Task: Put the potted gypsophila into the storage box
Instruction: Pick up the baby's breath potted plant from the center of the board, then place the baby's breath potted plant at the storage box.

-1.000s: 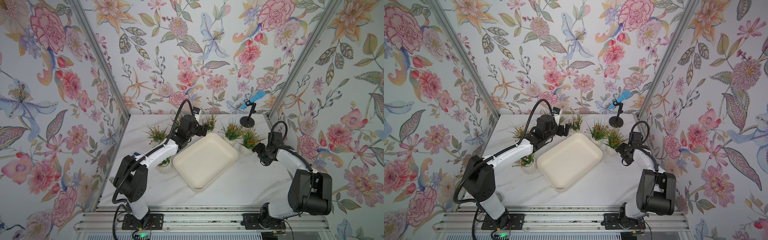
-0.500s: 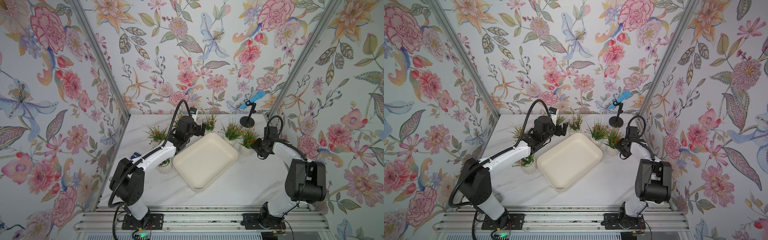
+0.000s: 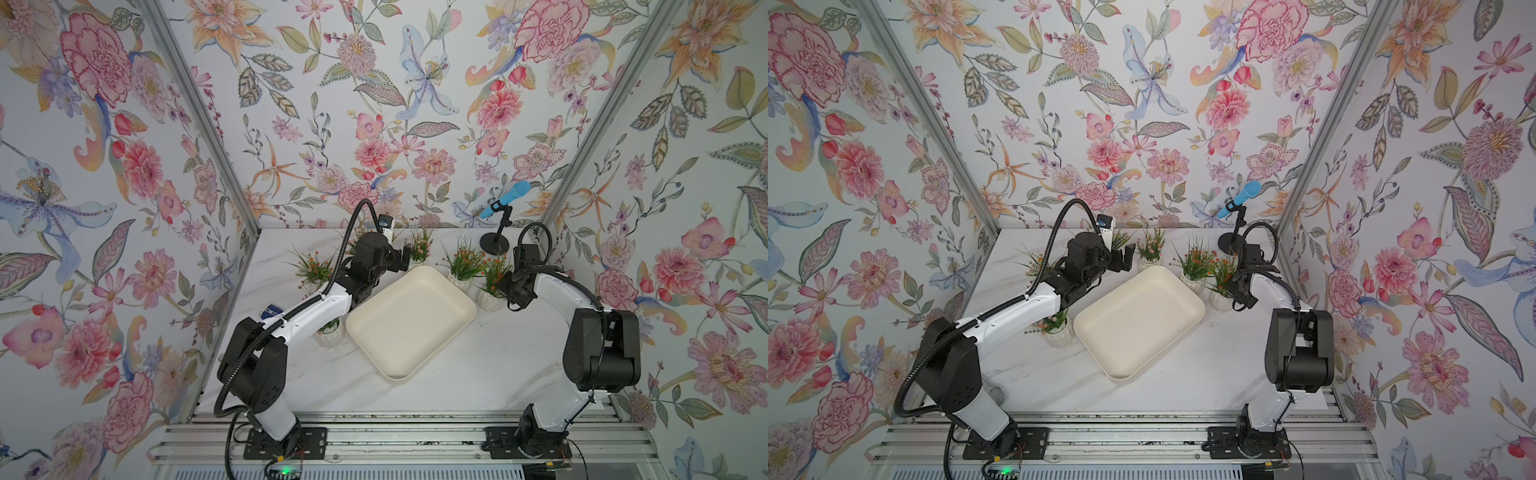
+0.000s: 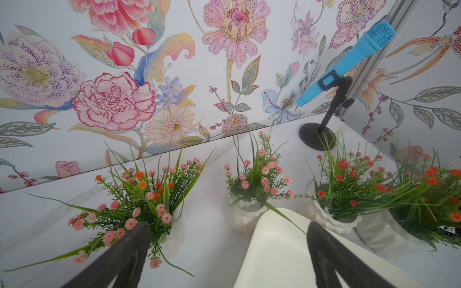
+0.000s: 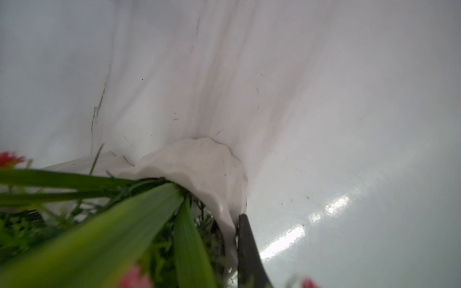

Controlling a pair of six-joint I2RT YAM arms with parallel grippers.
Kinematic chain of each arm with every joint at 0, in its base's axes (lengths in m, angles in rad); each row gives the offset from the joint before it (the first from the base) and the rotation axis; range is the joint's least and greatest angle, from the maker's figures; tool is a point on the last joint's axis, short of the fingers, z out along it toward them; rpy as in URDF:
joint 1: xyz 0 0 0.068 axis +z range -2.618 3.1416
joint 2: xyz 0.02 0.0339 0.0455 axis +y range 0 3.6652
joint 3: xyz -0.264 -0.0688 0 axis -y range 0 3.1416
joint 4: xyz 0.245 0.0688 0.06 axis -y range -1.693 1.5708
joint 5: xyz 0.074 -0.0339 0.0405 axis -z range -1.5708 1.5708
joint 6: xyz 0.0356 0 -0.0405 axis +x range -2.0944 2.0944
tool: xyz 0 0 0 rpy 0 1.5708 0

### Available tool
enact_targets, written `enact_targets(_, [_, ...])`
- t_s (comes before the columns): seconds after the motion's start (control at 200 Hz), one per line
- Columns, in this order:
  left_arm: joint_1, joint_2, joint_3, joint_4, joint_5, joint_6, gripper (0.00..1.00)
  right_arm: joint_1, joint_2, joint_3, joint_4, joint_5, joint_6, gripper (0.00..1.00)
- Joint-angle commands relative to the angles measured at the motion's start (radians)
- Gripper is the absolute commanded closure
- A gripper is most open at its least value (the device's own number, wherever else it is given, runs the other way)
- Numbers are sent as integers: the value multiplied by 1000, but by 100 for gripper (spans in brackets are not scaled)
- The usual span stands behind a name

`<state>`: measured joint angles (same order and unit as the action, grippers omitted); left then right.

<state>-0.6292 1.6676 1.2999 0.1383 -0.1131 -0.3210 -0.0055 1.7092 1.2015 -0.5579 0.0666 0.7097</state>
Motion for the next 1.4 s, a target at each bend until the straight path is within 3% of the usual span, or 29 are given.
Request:
enact_targets(0.0, [-10, -20, -4, 27, -9, 25, 0, 1, -77, 29, -72, 54, -13, 100])
enact_targets(0.245, [-8, -10, 12, 63, 46, 42, 0, 56, -196, 167, -230, 79, -91, 100])
enact_targets(0.545, [-9, -17, 2, 64, 167, 60, 0, 248, -281, 281, -345, 54, -85, 100])
enact_targets(0.731, [-7, -77, -53, 65, 80, 73, 0, 421, -121, 433, -341, 79, -86, 99])
enact_targets(0.911, [-6, -162, -122, 28, -54, 70, 0, 519, 99, 593, -319, 70, -95, 99])
enact_targets(1.121, [-3, -254, -234, 32, -129, 35, 0, 531, 293, 695, -296, 45, -98, 99])
enact_targets(1.396, [-3, -311, -303, 48, -167, 4, 0, 527, 399, 730, -276, 57, -105, 99])
